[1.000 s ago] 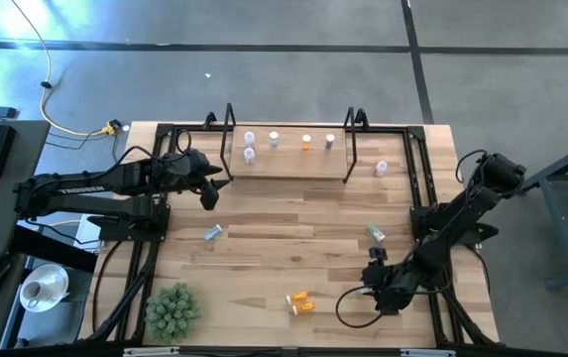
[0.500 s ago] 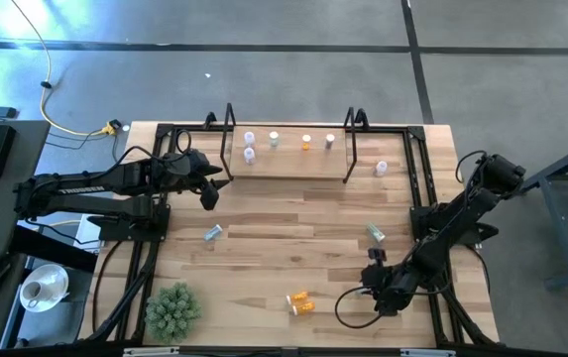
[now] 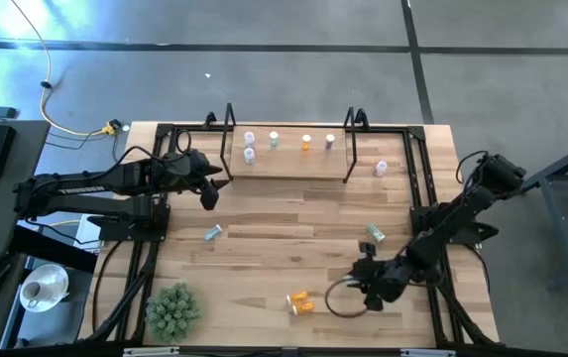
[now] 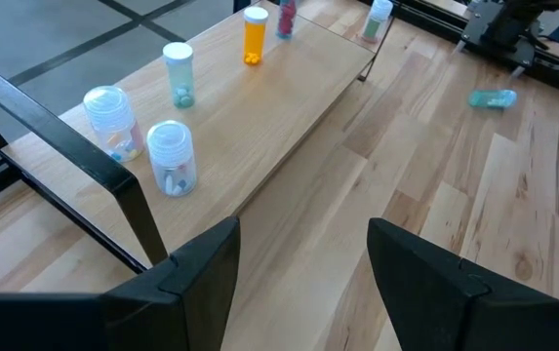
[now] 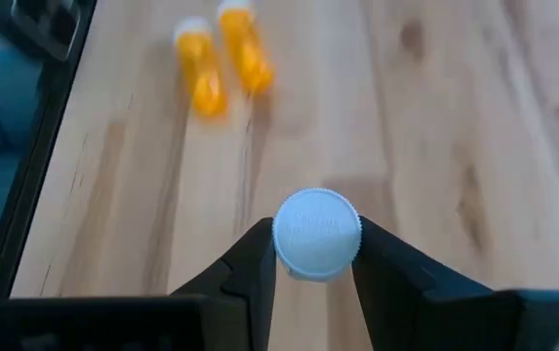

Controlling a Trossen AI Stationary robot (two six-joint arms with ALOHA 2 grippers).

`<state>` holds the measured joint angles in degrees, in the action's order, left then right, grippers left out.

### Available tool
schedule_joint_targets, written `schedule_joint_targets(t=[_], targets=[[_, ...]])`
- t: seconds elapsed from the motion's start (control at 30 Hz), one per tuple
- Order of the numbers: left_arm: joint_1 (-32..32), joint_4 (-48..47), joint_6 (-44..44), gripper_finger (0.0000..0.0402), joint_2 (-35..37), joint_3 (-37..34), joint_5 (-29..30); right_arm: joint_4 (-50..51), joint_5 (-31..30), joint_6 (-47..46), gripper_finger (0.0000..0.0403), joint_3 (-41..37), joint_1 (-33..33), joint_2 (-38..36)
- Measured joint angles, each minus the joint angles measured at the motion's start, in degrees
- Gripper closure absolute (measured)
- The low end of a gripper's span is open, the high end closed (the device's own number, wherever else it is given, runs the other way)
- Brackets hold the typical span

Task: Pick and place medicine bottles onto shelf by color
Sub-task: Put the bottom green pill bottle on the shelf aligned with the other green pill bottle

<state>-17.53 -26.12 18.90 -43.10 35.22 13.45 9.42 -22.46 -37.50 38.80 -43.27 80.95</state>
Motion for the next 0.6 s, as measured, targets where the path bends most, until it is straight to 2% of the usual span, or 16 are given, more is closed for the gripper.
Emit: schedule_joint_targets(t=[0.37, 0.6], targets=[[0.01, 0.39, 0.0, 0.0188, -0.01, 0.0, 0.56, -9.41, 1.69, 13.82, 0.0298, 3.92, 17.14, 0.0], [0.01, 0.38, 0.0, 0.0188, -0.01, 0.0, 0.66, -10.67, 4.52, 23.49, 0.0298, 9.24, 28.86, 0.0]])
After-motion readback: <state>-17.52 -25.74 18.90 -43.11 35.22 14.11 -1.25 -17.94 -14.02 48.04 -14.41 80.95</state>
